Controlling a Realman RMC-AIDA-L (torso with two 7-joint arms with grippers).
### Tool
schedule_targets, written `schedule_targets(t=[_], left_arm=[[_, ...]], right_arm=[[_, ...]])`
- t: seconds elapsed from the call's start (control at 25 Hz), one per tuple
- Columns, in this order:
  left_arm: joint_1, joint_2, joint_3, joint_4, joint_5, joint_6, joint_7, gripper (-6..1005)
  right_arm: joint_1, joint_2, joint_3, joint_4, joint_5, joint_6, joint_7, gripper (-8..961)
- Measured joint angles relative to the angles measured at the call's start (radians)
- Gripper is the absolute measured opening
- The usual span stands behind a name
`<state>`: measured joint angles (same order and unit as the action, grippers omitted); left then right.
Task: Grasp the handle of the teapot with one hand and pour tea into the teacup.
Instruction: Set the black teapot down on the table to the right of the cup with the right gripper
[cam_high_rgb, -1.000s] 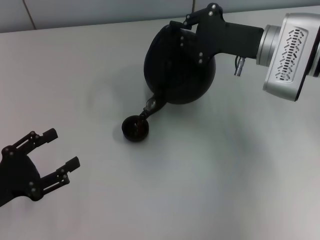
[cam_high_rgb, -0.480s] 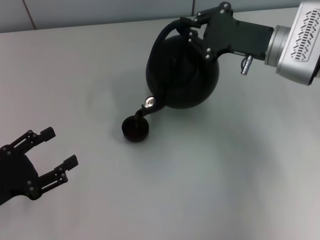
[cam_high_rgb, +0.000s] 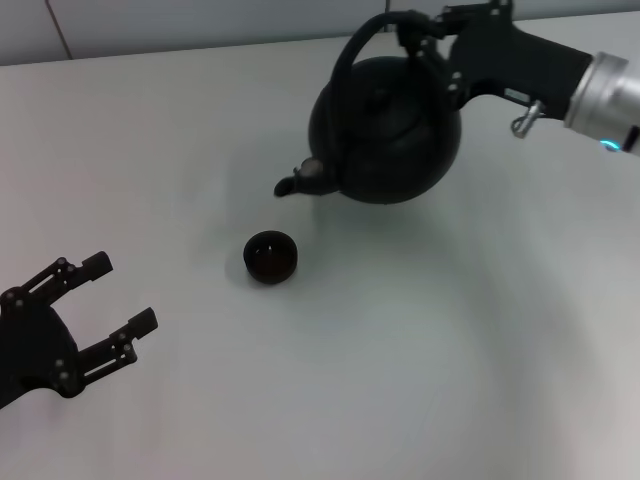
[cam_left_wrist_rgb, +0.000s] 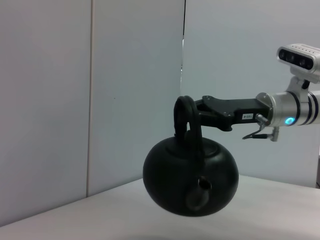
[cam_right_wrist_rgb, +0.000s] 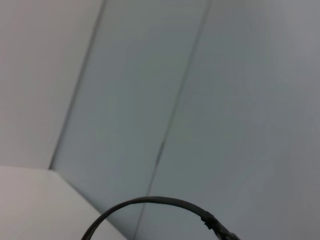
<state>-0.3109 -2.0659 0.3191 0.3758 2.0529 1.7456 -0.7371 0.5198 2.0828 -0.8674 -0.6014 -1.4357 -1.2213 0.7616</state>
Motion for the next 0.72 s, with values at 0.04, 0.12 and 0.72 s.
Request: schedule_targets(t=[0.04, 0.12, 0.72], left_arm=[[0.000, 0.000, 0.000, 0.000, 0.000, 0.000, 0.000, 812], [-0.002, 0.000, 0.000, 0.000, 0.000, 0.000, 0.000, 812], [-0.008, 0.002, 0.000, 0.000, 0.001, -0.005, 0.001, 812]], right_arm=[[-0.008, 0.000, 0.002, 0.000, 0.010, 0.000, 0.006, 139], [-0.024, 0.001, 0.010, 0.002, 0.032, 0.000, 0.023, 142], [-0.119, 0.002, 0.086, 0.084, 0.123, -0.013, 0.166, 161]])
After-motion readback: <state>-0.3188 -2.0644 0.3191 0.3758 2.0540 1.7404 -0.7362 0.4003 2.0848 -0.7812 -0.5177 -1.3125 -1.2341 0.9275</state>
